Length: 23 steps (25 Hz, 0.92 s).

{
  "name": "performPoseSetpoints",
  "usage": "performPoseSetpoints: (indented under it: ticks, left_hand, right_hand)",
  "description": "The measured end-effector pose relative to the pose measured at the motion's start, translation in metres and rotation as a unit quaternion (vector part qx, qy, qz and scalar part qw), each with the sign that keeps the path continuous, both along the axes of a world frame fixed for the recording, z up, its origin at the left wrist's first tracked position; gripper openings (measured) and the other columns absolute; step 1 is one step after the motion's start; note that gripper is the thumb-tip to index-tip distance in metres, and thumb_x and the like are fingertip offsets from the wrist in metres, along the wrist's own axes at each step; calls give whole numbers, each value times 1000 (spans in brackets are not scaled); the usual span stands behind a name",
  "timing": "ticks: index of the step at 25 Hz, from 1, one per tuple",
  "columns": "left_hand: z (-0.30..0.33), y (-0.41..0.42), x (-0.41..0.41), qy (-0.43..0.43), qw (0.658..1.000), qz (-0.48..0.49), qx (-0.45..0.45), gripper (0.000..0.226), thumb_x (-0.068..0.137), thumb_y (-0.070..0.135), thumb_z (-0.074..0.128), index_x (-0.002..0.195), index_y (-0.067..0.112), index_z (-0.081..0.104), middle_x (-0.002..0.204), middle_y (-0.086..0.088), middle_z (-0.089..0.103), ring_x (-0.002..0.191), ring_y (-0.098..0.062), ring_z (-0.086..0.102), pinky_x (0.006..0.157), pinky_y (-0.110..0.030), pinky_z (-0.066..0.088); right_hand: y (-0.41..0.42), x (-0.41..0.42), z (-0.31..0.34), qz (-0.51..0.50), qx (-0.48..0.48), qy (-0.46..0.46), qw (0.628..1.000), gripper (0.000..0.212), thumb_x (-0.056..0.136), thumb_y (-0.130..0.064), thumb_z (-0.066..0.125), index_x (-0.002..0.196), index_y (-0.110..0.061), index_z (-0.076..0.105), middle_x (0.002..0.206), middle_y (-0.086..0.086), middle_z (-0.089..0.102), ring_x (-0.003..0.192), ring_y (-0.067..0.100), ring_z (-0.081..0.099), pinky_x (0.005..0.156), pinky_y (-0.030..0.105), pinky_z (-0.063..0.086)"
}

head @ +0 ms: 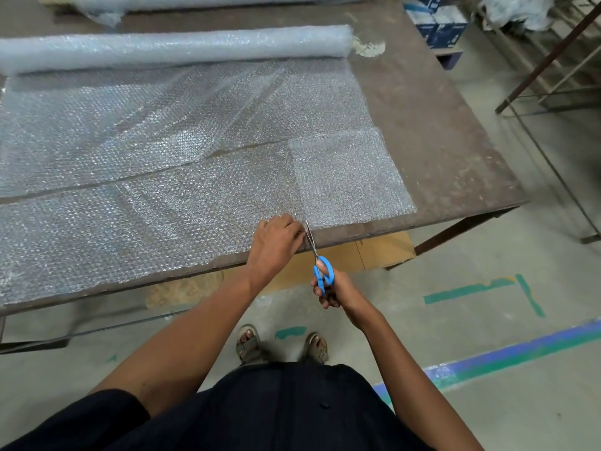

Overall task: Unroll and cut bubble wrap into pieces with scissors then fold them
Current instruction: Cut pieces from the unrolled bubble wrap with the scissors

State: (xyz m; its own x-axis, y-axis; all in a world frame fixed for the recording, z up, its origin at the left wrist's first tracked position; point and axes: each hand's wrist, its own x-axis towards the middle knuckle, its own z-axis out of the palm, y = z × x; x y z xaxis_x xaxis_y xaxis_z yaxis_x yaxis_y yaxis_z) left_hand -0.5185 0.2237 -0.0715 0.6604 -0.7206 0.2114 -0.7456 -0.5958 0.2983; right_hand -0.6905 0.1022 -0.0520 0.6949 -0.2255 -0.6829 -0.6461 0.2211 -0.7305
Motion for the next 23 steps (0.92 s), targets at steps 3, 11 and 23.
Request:
performPoseSetpoints:
  ticks: [3, 11, 23]
  left_hand:
    - [-4, 4, 1, -7, 999, -9, -30, 17, 104, 38, 65, 105, 25, 76, 99, 7, 67, 88, -17, 64, 74, -37, 49]
    - [-3, 7, 0, -14, 999, -18, -38, 16, 104, 37, 65, 105, 26, 76, 100, 8, 67, 84, -16, 65, 59, -36, 53]
    - [3, 12, -6, 151, 975, 58, -151, 13, 108, 35, 61, 109, 22, 62, 103, 10, 63, 92, -6, 58, 74, -25, 48]
  right_hand:
    - [1, 5, -1, 2, -13, -3, 1000, 57, 105, -62, 49, 93, -10, 69, 73, 2, 63, 57, 12, 55, 48, 18, 42]
    - [3, 13, -4, 8, -37, -8, 999, 48, 107, -54, 54, 98, -8, 65, 72, 1, 59, 56, 10, 50, 54, 20, 44]
    - [5, 21, -3, -25, -8, 1, 1000, 53, 107, -57, 51, 90, -9, 65, 69, 6, 62, 53, 18, 55, 46, 23, 38]
